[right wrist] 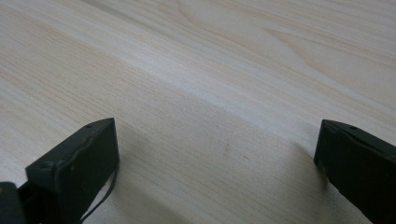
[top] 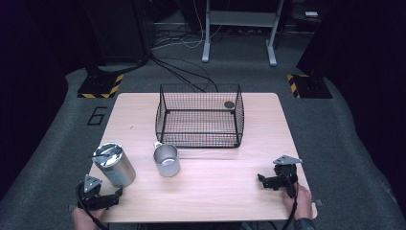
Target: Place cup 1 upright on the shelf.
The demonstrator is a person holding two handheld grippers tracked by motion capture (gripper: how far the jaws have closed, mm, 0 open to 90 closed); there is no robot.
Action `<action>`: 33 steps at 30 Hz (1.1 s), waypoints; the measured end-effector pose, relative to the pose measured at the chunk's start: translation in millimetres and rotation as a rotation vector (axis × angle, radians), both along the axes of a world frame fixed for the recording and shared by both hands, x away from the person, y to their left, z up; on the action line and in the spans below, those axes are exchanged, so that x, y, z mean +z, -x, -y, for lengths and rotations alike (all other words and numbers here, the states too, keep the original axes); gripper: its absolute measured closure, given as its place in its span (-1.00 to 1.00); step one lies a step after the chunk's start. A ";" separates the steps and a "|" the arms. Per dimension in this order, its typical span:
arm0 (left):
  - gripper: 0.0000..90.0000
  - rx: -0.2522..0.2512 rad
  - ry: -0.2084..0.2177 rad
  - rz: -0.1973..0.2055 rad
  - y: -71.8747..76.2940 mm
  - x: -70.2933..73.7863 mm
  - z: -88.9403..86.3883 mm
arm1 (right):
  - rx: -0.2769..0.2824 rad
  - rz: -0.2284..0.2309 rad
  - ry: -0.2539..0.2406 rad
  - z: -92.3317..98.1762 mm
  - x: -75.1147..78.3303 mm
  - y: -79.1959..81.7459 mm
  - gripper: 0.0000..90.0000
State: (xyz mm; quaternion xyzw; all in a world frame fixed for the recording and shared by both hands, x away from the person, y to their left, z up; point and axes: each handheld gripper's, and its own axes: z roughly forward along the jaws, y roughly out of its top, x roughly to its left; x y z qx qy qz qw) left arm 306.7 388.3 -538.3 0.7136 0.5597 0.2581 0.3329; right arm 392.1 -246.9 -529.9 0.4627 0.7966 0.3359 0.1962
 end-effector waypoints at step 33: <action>-1.00 -0.036 0.085 -0.002 7.8 13.5 0.4 | 0.119 0.004 0.001 2.1 0.2 -11.6 -1.00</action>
